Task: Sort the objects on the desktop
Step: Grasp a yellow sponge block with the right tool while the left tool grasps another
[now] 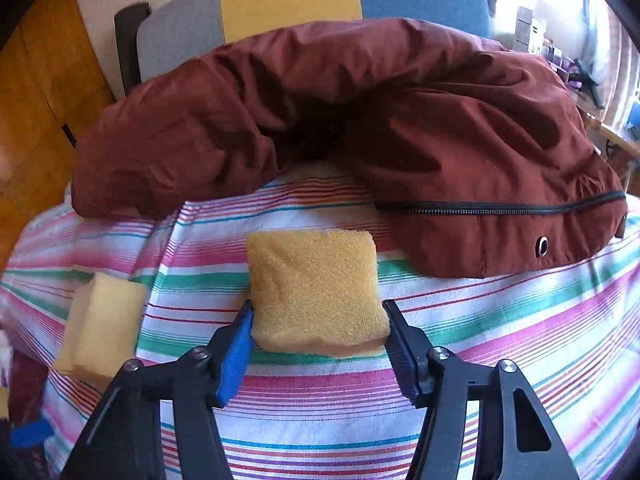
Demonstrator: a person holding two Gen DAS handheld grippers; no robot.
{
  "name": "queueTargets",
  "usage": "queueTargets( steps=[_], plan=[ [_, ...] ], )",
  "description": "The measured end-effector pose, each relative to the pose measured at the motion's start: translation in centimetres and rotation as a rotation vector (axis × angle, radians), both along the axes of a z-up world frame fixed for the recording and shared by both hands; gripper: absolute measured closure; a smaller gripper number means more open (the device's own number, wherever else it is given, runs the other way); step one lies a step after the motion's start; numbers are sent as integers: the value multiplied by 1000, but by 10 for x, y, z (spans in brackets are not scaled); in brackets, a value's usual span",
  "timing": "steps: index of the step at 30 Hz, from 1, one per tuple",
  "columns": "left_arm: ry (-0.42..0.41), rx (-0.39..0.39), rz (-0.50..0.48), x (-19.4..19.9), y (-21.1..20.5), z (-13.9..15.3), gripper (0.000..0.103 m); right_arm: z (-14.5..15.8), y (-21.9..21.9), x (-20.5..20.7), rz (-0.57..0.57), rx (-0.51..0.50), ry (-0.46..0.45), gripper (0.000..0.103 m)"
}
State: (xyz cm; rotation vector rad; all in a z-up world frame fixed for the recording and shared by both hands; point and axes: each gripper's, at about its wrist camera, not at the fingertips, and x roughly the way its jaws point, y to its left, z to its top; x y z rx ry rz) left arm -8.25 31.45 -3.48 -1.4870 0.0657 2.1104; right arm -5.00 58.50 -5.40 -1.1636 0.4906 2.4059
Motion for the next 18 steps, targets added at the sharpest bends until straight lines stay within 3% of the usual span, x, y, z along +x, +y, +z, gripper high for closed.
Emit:
queueTargets(
  steps=[10, 18],
  plan=[
    [-26, 35, 104, -49, 22, -11, 21, -2, -22, 36, -6, 130, 42, 46],
    [67, 46, 45, -55, 54, -14, 17, -5, -21, 33, -15, 149, 54, 46]
  ],
)
